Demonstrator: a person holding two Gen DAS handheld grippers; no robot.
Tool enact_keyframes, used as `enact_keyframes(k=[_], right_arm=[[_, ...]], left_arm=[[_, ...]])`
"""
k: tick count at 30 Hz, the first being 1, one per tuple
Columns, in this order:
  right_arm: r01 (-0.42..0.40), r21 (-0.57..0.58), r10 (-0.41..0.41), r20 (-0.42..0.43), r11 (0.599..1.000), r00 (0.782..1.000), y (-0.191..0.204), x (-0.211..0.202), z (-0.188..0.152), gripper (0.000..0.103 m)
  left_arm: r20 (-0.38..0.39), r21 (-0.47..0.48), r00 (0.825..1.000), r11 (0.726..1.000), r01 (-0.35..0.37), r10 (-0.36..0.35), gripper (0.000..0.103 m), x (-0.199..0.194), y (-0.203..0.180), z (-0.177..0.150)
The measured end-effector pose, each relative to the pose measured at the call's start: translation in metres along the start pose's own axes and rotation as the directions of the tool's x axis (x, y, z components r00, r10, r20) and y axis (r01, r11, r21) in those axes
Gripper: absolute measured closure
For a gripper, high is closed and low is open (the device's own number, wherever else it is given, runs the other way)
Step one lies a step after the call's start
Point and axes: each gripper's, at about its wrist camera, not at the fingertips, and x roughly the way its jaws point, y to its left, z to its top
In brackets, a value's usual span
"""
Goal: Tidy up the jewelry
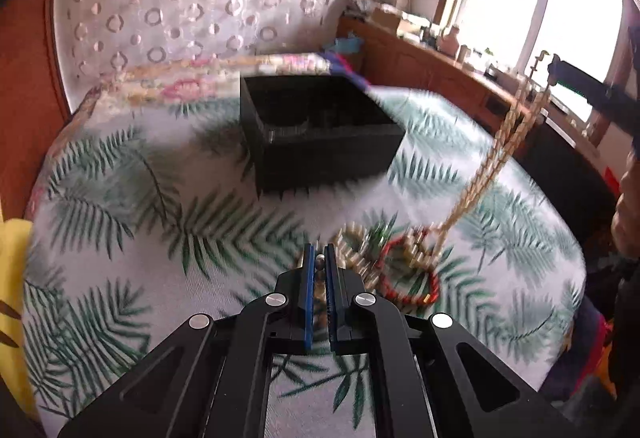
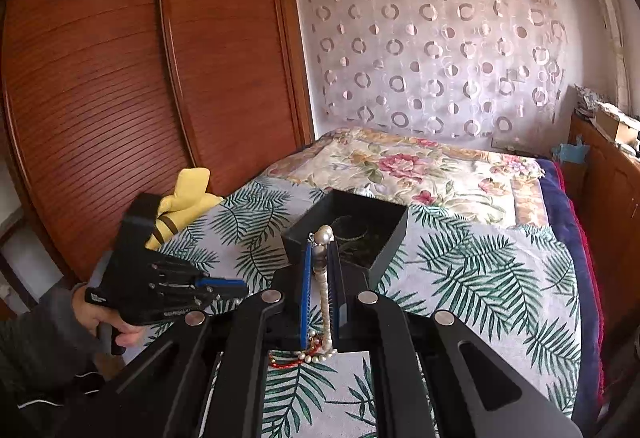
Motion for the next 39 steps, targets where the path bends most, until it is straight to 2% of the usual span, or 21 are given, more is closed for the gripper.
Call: enact_keyframes(k=[8,25,31,39], right_arm=[[-0.001,-0.030,0.002,0.046,1.000,0.999,0.008,-0.013,0.023,0.094],[0.051,-0.071,-0.044,0.095,0.996,0.994,0.006,-0.007,0.077,0.094],[0.059,-0.065,-0.053,0.097,0.996,0.994,-0.006,0.007,0.094,0.094],[0.070,-0.060,-0.064,0.095,0.996,0.993,-0.018,0.020,0.109,0.094]], left_arm=[[0.113,0.040,0.993,0.999,-0.019,0.014,0.099,-0.030,-0.018,0.045],[0.264,0.078,0.964,0.996,-0.041,0.019,0.099,-0.076,-0.032,0.127],[0.305,0.082,0.951,0.994,-0.071,0.043,0.099,-0.088,-0.036,0.153],[0.309,0.077,0.949,0.993,-0.091,0.063,0.099,-0.085,-0.033,0.182]])
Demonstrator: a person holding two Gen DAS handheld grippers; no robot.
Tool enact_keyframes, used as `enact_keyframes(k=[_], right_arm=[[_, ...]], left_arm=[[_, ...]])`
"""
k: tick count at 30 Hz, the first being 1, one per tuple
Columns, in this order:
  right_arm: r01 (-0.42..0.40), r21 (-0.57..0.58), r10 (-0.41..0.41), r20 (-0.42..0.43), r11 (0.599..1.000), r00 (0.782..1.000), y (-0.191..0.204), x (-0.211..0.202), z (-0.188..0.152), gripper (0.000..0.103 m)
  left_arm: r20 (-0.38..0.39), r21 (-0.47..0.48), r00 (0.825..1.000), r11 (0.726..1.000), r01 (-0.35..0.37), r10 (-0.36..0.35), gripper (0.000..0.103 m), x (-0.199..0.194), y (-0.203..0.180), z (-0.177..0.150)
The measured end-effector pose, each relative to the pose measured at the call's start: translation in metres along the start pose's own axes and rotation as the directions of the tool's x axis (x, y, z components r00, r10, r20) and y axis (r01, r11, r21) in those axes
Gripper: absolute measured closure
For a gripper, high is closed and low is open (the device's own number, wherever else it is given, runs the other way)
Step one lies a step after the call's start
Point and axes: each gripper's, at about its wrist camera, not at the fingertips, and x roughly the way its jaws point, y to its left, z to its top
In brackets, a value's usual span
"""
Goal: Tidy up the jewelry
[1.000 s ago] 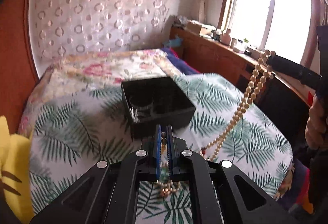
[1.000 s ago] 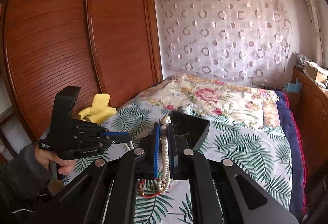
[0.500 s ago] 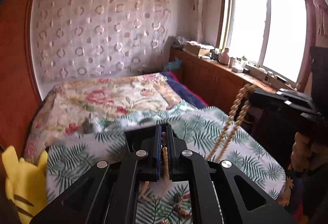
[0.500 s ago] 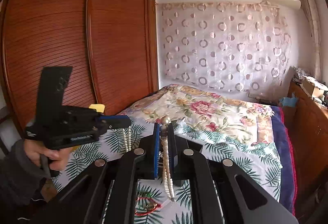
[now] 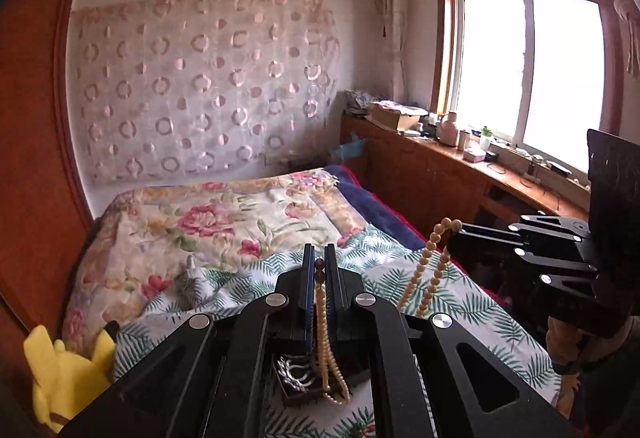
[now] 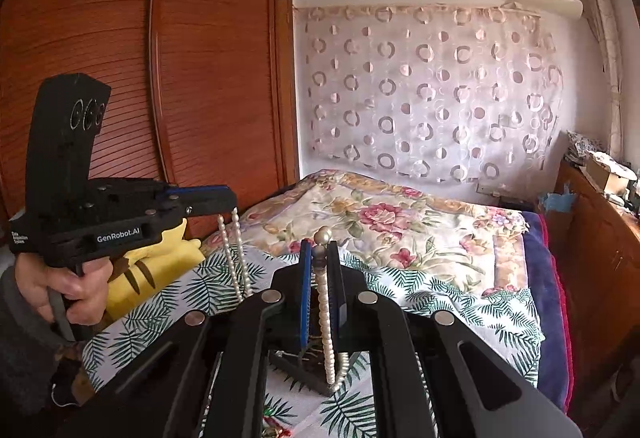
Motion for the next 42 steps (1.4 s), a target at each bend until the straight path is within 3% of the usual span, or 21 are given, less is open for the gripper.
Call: enact_keyframes(k=[13,16,25,35,41,42], right_arm=[[0.006,-0.005,-0.006,0.001,1.000,1.000,0.000,0.020,0.018,0.094],[0.008,-0.004,-0.008,-0.024,1.000,1.000,-0.001,0.035,0.015,0.094],[0.014,0.017,-0.012,-0.164,1.000,0.986,-0.005,0.093,-0.029,0.094],[0.022,0.043,-0.008,-0.292,0.999,0.956,-0.007,0.138,-0.073,0.094],[-0.001,0.055,0.017,-0.279,0.999,0.960,-0.005,0.133,-0.074,0.093],[-0.004,0.057,0.020,-0.276,0.998,0.961,-0.007,0.130,-0.073,0.089]], left_arm=[[-0.010,0.000,1.000,1.000,-0.010,0.010,0.099,0.010,0.002,0.010],[-0.038,-0.012,0.999,1.000,-0.016,0.015,0.099,0.029,0.009,0.009],[-0.180,-0.069,0.984,0.998,-0.007,-0.005,0.099,0.088,0.031,-0.061],[-0.251,-0.087,0.968,0.996,-0.013,-0.009,0.099,0.102,0.033,-0.113],[-0.235,-0.100,0.972,0.995,-0.029,0.005,0.074,0.092,0.036,-0.123],[-0.231,-0.099,0.973,0.995,-0.033,0.009,0.070,0.088,0.035,-0.124]])
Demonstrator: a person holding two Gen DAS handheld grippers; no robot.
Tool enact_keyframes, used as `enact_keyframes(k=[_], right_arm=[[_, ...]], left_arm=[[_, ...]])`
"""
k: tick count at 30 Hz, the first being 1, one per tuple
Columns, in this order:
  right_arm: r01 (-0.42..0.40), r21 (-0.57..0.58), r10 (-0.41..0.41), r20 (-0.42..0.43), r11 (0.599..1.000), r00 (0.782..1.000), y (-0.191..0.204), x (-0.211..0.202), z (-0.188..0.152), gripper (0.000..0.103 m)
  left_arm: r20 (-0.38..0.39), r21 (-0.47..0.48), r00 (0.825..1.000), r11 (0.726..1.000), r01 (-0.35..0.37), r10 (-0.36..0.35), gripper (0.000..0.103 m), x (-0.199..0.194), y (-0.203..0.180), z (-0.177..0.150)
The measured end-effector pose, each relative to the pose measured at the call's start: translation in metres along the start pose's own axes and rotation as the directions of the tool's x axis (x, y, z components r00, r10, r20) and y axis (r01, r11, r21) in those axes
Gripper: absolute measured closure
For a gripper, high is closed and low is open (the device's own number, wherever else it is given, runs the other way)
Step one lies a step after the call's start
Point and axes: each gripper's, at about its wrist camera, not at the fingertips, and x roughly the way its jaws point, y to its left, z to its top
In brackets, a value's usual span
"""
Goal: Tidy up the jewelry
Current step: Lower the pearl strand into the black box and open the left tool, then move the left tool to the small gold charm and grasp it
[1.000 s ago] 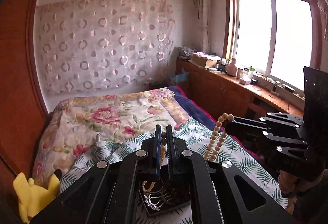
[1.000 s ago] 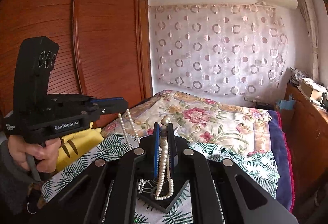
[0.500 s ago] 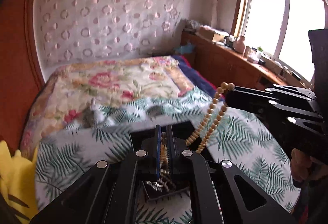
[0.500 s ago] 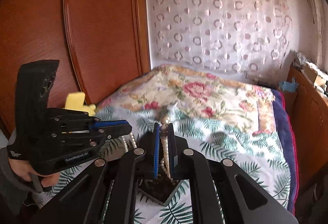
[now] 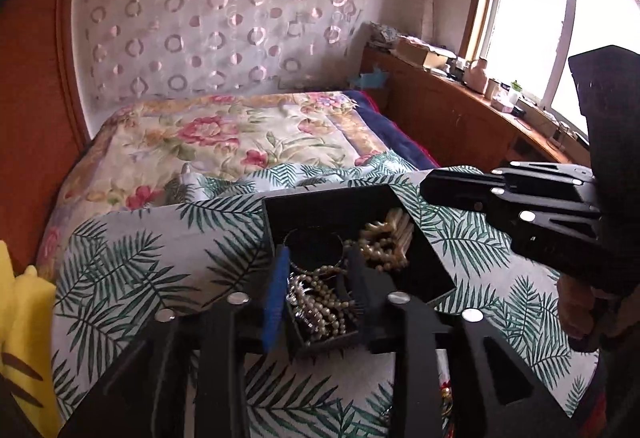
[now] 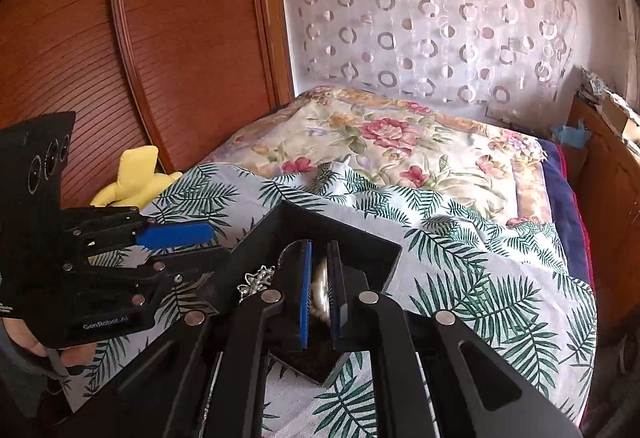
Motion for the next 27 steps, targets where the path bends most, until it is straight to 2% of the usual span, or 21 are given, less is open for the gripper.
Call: enact_keyframes(k=[2,3,5,10,13,15,27], right_arm=[[-0.004,0.004,0.004,0.011,1.000,1.000,-0.001,-0.007,0.000,0.082],[-0.007,0.004,0.007,0.017,1.000,1.000,0.001,-0.011,-0.002,0.082],[-0.015,0.006,0.014,0.025,1.000,1.000,0.004,-0.019,-0.009,0.082],[-0.019,-0.005,0.019,0.021,1.000,1.000,0.014,-0.032,-0.036,0.082],[-0.027,0.002,0.027,0.006,1.000,1.000,0.019,-0.037,-0.059,0.081],[-0.029,0.011,0.029,0.000,1.000,1.000,0.020,-0.041,-0.072,0.072],[-0.064,0.060,0.066,-0.043,0.996,0.997,0.035,-0.056,-0.136,0.071]], left_arm=[[0.006,0.005,1.000,1.000,-0.002,0.002,0.065,-0.005,-0.001,-0.004],[0.011,0.009,1.000,1.000,-0.008,0.007,0.056,-0.008,-0.002,-0.007],[0.027,0.018,0.999,1.000,-0.018,0.017,0.046,-0.016,-0.004,-0.013],[0.040,0.029,0.999,0.999,-0.020,0.019,0.027,-0.031,-0.007,-0.034],[0.044,0.026,0.999,1.000,-0.017,0.016,0.026,-0.042,-0.007,-0.052],[0.033,0.019,0.999,1.000,-0.012,0.011,0.026,-0.046,-0.006,-0.062],[-0.067,0.009,0.998,1.000,-0.013,0.014,0.026,-0.055,-0.008,-0.120]])
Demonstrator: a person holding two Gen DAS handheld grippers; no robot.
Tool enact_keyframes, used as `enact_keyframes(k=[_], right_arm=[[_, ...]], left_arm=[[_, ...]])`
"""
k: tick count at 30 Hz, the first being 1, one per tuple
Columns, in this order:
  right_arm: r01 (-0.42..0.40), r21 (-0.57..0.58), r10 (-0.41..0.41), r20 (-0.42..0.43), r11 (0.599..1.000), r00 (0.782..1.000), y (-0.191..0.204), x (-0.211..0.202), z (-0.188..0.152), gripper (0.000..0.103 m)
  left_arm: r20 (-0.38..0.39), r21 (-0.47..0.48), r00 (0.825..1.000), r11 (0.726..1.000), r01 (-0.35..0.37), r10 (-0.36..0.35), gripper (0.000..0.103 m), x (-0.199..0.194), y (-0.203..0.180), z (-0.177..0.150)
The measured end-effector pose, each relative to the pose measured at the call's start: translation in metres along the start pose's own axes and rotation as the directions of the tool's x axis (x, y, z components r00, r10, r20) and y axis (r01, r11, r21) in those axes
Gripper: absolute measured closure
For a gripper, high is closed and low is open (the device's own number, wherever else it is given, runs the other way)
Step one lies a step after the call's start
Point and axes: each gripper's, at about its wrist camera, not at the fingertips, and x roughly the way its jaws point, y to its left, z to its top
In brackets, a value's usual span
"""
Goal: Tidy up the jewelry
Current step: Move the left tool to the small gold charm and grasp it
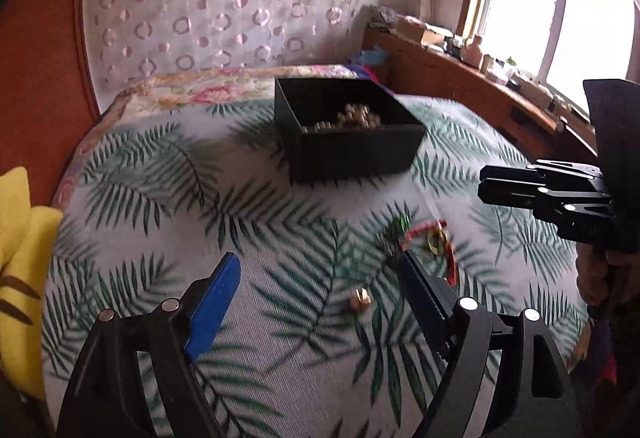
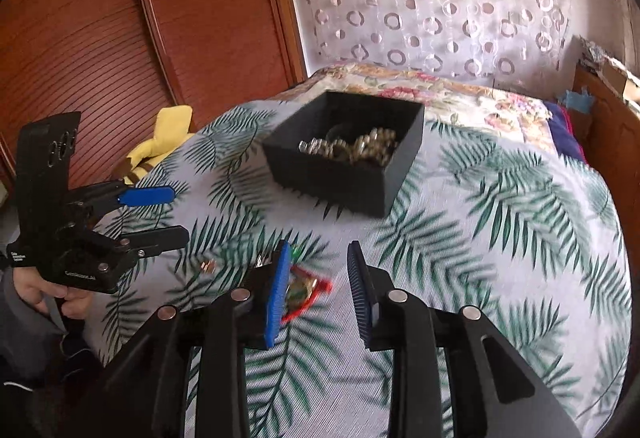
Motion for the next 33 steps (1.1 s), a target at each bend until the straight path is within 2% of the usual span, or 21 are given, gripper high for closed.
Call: enact_keyframes(k=[5,7,13,26,29,33], right_arm=[[-0.002,-0.008,0.001,-0.021,1.000,1.000,0.014,-0.002,-0.024,0.071],[-0.002,-0.014,0.001,-0.030,1.000,1.000,0.018,-0.001,-0.032,0.071],[0.016,-0.059,-0.019,-0.047,0.998,0.999,0.034,0.002,-0.047,0.071],[0.018,-0.076,-0.022,-0.058,0.997,0.998,0.040,0.009,-0.050,0.071],[0.018,-0.078,-0.022,-0.056,0.997,0.998,0.039,0.009,-0.048,0.071],[0.018,-0.090,-0.023,-0.055,0.996,0.998,0.041,0.011,-0.044,0.071]], left_arm=[[-0.023,0.031,1.000,0.999,0.009,-0.009,0.027,-0.001,-0.012,-0.014],[-0.036,0.043,0.999,0.999,0.017,-0.015,0.038,0.001,-0.017,-0.017],[-0.078,0.064,0.997,0.998,0.014,-0.009,0.058,0.014,-0.026,-0.018],[-0.101,0.089,0.995,0.996,-0.019,0.028,0.063,0.026,-0.031,-0.016],[-0.098,0.097,0.995,0.995,-0.027,0.036,0.067,0.027,-0.032,-0.015],[-0.086,0.108,0.995,0.993,-0.036,0.045,0.089,0.027,-0.033,-0.015]])
